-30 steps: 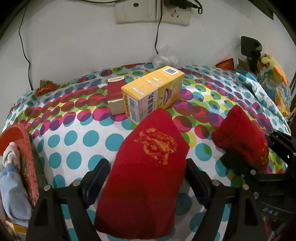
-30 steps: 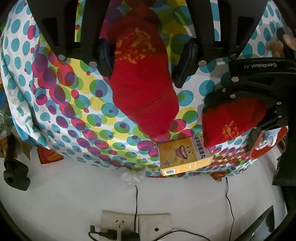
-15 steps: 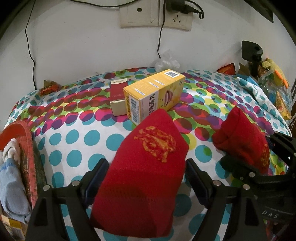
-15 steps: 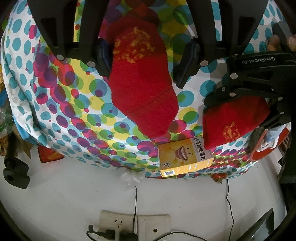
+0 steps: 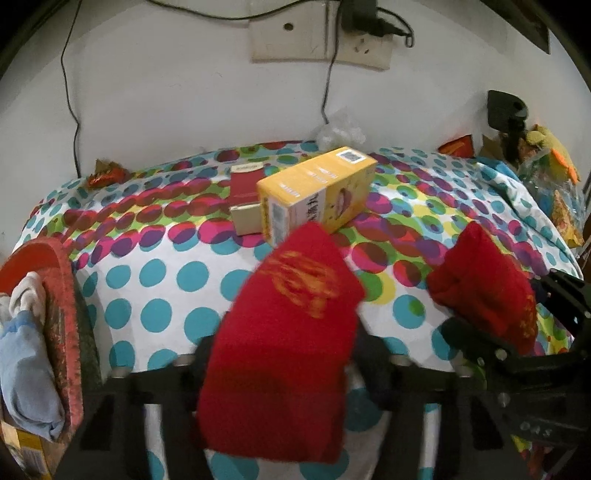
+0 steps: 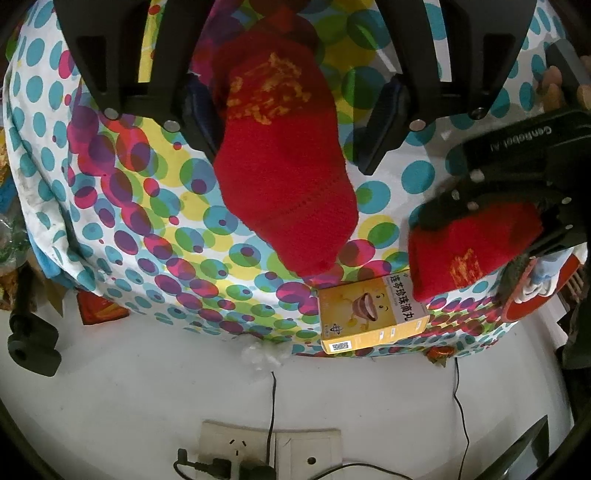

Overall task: Organize objects
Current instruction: 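Carry the red sock toward the red tray with the left gripper while the right gripper holds its sock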

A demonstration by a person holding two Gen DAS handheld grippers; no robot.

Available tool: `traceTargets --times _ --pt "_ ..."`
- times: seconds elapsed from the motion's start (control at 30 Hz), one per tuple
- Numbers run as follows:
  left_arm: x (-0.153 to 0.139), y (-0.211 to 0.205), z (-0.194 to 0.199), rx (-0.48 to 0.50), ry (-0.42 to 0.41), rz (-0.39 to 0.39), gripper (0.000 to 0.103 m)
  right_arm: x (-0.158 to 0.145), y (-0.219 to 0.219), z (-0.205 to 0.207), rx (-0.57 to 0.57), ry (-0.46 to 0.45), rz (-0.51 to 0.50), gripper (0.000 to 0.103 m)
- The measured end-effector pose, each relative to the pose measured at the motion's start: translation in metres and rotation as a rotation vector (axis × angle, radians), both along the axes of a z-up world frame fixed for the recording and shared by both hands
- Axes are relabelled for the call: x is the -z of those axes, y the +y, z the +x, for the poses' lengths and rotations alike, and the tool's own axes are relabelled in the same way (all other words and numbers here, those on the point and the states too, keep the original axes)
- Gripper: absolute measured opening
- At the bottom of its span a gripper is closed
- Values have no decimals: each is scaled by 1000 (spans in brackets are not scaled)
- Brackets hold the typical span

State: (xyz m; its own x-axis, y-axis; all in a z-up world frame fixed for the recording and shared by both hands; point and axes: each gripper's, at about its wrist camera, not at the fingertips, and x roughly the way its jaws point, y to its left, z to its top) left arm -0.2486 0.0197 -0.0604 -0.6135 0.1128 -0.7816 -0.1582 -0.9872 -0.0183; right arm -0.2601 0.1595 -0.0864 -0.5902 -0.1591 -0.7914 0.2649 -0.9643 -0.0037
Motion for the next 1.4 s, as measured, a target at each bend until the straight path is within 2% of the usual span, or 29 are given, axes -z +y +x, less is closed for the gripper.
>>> traceTargets --times 0.03,0.07,0.1,0.17,0.53,0.73,0.8,1.0,1.23,1.4 --pt "0 2 1 5 3 -7 47 -1 2 0 6 5 -6 44" --pt "0 3 1 6 6 -14 45 -1 4 0 12 6 -11 39" --pt "-1 4 2 8 10 -20 41 -2 5 -1 12 5 -19 39" --pt "-1 5 2 7 14 -24 40 -2 6 -1 10 6 -23 34" --pt "-4 6 7 22 36 -26 39 -3 3 -1 11 7 -15 33" --pt "-6 12 18 46 17 -30 39 -3 3 -2 10 7 -15 33" --pt "-11 11 22 58 10 -13 39 -3 3 -2 11 7 -14 33" --pt "-28 8 41 81 20 -59 39 -3 3 -2 10 7 -14 33" --pt "-43 -1 62 85 13 -60 39 -3 3 -2 11 6 -15 33" --pt "-57 -17 77 73 -2 -20 39 -3 3 -2 11 6 -16 33"
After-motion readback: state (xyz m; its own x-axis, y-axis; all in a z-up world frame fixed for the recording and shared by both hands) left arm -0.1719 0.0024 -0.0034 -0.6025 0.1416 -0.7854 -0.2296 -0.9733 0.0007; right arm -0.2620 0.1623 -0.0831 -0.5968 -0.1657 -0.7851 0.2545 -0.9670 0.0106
